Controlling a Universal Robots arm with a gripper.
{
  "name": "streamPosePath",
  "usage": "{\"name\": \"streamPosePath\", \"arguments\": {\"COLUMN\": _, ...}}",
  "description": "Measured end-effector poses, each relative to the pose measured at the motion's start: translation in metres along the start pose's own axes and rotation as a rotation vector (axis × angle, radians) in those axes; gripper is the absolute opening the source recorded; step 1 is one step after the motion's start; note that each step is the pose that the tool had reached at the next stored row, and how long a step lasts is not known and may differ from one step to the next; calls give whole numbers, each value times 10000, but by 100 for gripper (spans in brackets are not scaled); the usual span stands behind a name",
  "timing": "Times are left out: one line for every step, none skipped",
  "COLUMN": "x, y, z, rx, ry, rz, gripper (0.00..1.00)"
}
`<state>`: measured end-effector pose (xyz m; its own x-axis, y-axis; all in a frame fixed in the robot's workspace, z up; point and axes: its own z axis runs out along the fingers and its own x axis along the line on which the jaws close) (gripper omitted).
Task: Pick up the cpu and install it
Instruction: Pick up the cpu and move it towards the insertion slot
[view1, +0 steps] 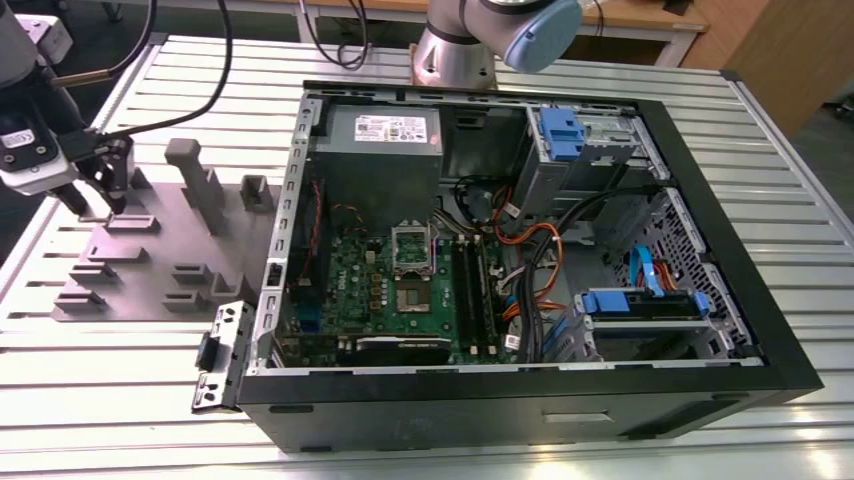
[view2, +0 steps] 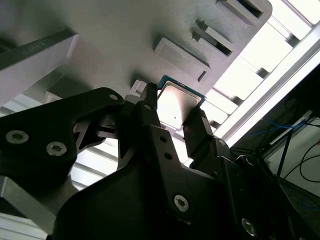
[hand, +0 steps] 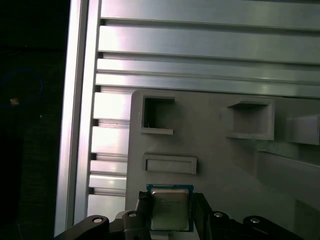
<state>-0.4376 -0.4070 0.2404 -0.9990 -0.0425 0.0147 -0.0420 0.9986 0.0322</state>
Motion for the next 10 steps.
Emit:
{"name": "streamPosePath", "arguments": {"x": 0, "y": 0, "z": -4, "rx": -1, "ry": -3, "rz": 0, "gripper": 45}}
{"name": "streamPosePath", "arguments": {"x": 0, "y": 0, "z": -11, "rx": -1, "ry": -1, "rz": 0, "gripper": 45}}
{"name": "streamPosePath", "arguments": {"x": 0, "y": 1, "z": -18, "rx": -1, "ry": -2, "rz": 0, "gripper": 45}}
{"name": "streamPosePath", "arguments": {"x": 0, "y": 1, "z": -23, "rx": -1, "ry": -3, "rz": 0, "gripper": 45}}
{"name": "streamPosePath", "arguments": {"x": 0, "y": 1, "z": -30, "rx": -2, "ry": -3, "rz": 0, "gripper": 45}}
{"name": "streamPosePath", "arguments": {"x": 0, "y": 1, "z": -35, "rx": -2, "ry": -3, "rz": 0, "gripper": 45}}
{"name": "streamPosePath", "arguments": {"x": 0, "y": 1, "z": -41, "rx": -1, "ry": -3, "rz": 0, "gripper": 45}}
{"name": "streamPosePath", "arguments": {"x": 0, "y": 2, "z": -45, "rx": -2, "ry": -4, "rz": 0, "gripper": 45}}
{"name": "streamPosePath", "arguments": {"x": 0, "y": 2, "z": -47, "rx": -3, "ry": -6, "rz": 0, "gripper": 45}}
{"name": "streamPosePath", "arguments": {"x": 0, "y": 2, "z": -50, "rx": -3, "ry": -6, "rz": 0, "gripper": 45}}
